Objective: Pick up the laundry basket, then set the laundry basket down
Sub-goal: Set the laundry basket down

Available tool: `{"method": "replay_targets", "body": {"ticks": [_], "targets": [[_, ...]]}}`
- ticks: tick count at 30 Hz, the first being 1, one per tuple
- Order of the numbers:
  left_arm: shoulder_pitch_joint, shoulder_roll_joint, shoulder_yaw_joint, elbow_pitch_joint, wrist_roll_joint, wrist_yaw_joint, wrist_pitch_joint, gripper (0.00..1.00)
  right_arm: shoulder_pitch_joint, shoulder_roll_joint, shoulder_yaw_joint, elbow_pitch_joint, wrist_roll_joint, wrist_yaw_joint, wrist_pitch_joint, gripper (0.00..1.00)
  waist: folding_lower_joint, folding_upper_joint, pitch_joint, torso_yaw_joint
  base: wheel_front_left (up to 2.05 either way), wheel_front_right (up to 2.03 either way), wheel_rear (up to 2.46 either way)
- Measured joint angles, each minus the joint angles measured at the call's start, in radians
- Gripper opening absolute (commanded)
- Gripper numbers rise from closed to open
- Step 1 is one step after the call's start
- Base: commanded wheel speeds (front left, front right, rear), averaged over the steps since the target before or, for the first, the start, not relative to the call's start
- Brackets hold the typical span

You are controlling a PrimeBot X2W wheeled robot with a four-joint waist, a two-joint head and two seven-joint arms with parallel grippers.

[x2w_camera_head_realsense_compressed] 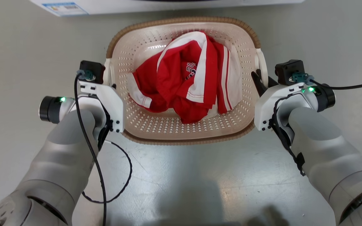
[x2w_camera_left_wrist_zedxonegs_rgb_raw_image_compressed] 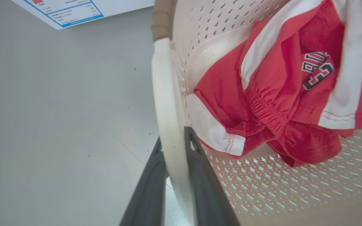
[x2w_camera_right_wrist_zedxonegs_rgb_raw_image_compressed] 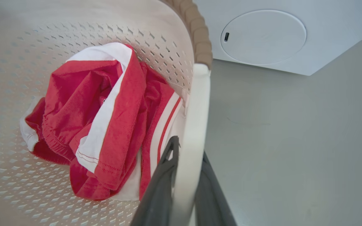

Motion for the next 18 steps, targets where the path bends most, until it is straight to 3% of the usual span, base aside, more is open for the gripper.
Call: {"method": "replay_targets", "body": {"ticks": [18], "targets": [[-0.032, 0.002, -0.008, -0.001, 0.000, 0.000, -0.006, 0.00, -0.016, 0.003, -0.025, 0.013, -0.008, 0.001, -0.012, 0.00, 0.0001, 0.0000, 0.055, -0.009, 0.00, 0.00, 0.00]]}}
